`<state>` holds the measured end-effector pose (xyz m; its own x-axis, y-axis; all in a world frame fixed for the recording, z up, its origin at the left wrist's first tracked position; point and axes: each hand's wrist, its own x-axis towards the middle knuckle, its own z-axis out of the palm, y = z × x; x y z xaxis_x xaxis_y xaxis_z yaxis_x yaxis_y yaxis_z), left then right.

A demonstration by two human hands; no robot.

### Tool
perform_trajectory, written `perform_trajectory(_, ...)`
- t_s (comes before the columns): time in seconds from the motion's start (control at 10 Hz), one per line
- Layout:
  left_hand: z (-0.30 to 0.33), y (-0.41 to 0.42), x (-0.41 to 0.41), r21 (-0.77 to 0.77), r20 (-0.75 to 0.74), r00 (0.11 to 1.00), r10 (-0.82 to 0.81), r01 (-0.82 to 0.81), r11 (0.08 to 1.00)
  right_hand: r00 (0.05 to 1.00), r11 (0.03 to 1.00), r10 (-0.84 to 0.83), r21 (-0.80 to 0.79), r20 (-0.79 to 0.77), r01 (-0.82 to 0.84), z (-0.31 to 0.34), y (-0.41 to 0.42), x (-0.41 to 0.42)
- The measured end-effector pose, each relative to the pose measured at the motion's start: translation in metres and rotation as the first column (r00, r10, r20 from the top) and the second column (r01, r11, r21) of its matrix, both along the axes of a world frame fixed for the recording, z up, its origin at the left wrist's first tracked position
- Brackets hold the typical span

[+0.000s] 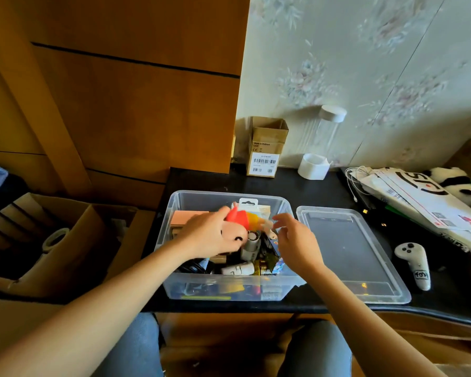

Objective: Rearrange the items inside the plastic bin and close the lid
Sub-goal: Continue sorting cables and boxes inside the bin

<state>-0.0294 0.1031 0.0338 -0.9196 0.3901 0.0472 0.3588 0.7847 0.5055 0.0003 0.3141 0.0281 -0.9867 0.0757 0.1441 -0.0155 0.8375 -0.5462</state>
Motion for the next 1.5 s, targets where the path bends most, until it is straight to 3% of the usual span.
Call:
perform_trajectory(0.1,0.000,-0.016,-0.002,0.253,0.025,0.989,0.143,-0.144,0.957,0.998,0.991,0.011,-0.137,0.060,-0.003,-0.005,-0.001,-0.002)
perform_trajectory(0.3,-0.002,-0.032,-0.007,0.419,-0.063,0.953,0.297,-0.245,0.874,0.988,0.989,0.080,-0.133,0.132,-0.062,-0.008,-0.016,-0.007)
perform_trajectory(0.5,-0.009,-0.047,-0.017,0.340,-0.098,0.912,0.398,-0.345,0.875,0.945,0.969,0.164,-0.226,0.283,-0.101,-0.010,-0.026,-0.013)
perform_trajectory(0.7,-0.021,-0.047,-0.020,0.291,-0.147,0.908,0.391,-0.338,0.895,0.801,0.923,0.297,-0.371,0.520,-0.101,-0.007,-0.060,-0.021)
perform_trajectory(0.8,-0.028,-0.047,-0.018,0.327,-0.194,0.919,0.343,-0.269,0.906,0.781,0.944,0.204,-0.331,0.590,0.004,-0.010,-0.082,-0.034)
perform_trajectory(1.0,-0.036,-0.046,-0.015,0.334,-0.259,0.919,0.298,-0.204,0.920,0.657,0.847,0.171,-0.450,0.734,0.282,-0.020,-0.106,-0.043)
perform_trajectory(1.1,-0.037,-0.048,-0.016,0.316,-0.275,0.914,0.297,-0.206,0.926,0.614,0.819,0.161,-0.451,0.773,0.353,-0.025,-0.117,-0.046)
perform_trajectory(1.3,-0.035,-0.049,-0.014,0.422,-0.261,0.893,0.368,-0.237,0.875,0.598,0.829,0.069,-0.379,0.799,0.412,-0.032,-0.117,-0.051)
perform_trajectory(1.4,-0.032,-0.050,-0.011,0.473,-0.279,0.879,0.387,-0.225,0.852,0.576,0.698,0.151,-0.500,0.803,0.513,-0.040,-0.115,-0.052)
perform_trajectory(1.5,-0.030,-0.050,-0.008,0.527,-0.291,0.860,0.420,-0.222,0.820,0.640,0.642,0.155,-0.569,0.753,0.514,-0.038,-0.111,-0.055)
